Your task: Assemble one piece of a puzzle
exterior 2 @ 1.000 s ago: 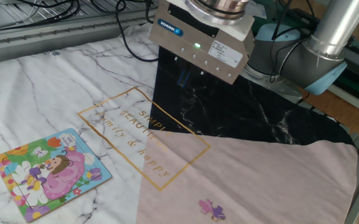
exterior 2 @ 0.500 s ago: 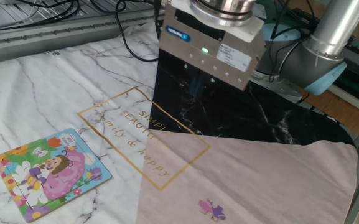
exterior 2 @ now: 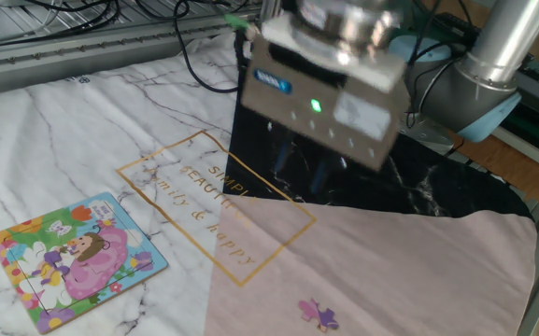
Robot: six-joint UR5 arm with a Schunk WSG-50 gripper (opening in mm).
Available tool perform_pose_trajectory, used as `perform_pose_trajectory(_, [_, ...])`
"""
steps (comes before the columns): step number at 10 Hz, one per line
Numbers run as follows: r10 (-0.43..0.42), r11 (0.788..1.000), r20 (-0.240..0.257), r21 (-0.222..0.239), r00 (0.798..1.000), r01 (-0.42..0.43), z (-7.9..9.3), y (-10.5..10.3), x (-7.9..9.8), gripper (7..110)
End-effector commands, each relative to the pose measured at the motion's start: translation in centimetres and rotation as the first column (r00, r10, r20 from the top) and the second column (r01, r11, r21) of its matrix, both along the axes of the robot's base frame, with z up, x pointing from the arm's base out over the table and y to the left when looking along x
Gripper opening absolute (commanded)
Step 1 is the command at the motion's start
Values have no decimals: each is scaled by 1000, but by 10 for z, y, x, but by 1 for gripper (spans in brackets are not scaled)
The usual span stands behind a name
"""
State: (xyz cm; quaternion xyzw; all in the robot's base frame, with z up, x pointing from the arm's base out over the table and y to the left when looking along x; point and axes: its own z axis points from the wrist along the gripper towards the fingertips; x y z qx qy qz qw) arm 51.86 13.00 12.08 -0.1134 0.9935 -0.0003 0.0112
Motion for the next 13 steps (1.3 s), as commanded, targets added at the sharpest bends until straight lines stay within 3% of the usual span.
perform_pose_trajectory(1, [-99,995,-28,-2,995,99,-16,43,5,44])
perform_pose_trajectory(4, [-180,983,-18,36,983,181,-31,81,16,44])
perform_pose_trajectory(5, [-184,983,2,4,983,184,-39,67,21,44])
perform_pose_trajectory(6, [-167,986,26,1,986,167,-49,55,26,44])
perform_pose_trajectory(7, [-164,986,16,16,986,164,-51,56,24,44])
perform_pose_trajectory(9, [-180,984,20,1,983,181,-49,56,23,44])
perform_pose_trajectory(10, [-182,983,9,11,983,182,-49,59,21,44])
perform_pose_trajectory(12, [-99,992,-53,-81,994,95,-48,38,3,44])
perform_pose_trajectory(13, [-41,998,-73,-58,997,37,-48,44,-1,44])
